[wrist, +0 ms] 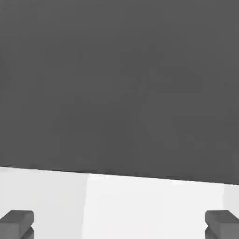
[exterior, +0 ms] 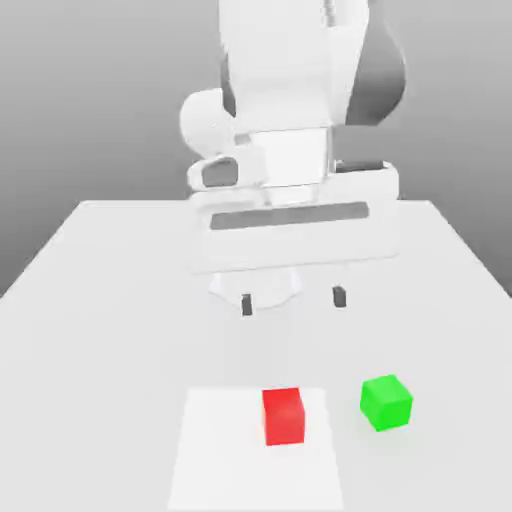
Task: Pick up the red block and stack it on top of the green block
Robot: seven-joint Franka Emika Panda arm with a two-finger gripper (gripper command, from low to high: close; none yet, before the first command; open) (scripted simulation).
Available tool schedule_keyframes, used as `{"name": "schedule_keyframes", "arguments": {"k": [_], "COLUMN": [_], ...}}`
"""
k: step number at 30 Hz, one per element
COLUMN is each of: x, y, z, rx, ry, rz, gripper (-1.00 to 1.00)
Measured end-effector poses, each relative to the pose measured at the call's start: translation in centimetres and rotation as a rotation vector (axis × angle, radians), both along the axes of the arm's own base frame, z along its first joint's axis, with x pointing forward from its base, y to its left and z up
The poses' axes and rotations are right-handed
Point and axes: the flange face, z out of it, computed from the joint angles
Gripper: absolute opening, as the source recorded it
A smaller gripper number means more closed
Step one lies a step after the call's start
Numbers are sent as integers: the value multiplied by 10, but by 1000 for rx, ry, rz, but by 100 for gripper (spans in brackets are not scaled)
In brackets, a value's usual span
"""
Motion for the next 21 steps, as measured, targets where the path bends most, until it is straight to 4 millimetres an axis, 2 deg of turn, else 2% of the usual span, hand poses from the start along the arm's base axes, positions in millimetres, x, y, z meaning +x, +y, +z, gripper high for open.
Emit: {"name": "schedule_keyframes", "arguments": {"k": [4,10,11,17,19,21], "x": [-33,-40,-41,-42,-41,-40], "y": [2,1,1,1,1,0], "z": [-78,-141,-151,-155,-146,-129], "rx": [-46,-62,-58,-57,-61,-65], "ry": [128,153,154,155,154,152], "rz": [22,27,26,26,27,27], "gripper": [0,0,-100,-100,-100,-100]}}
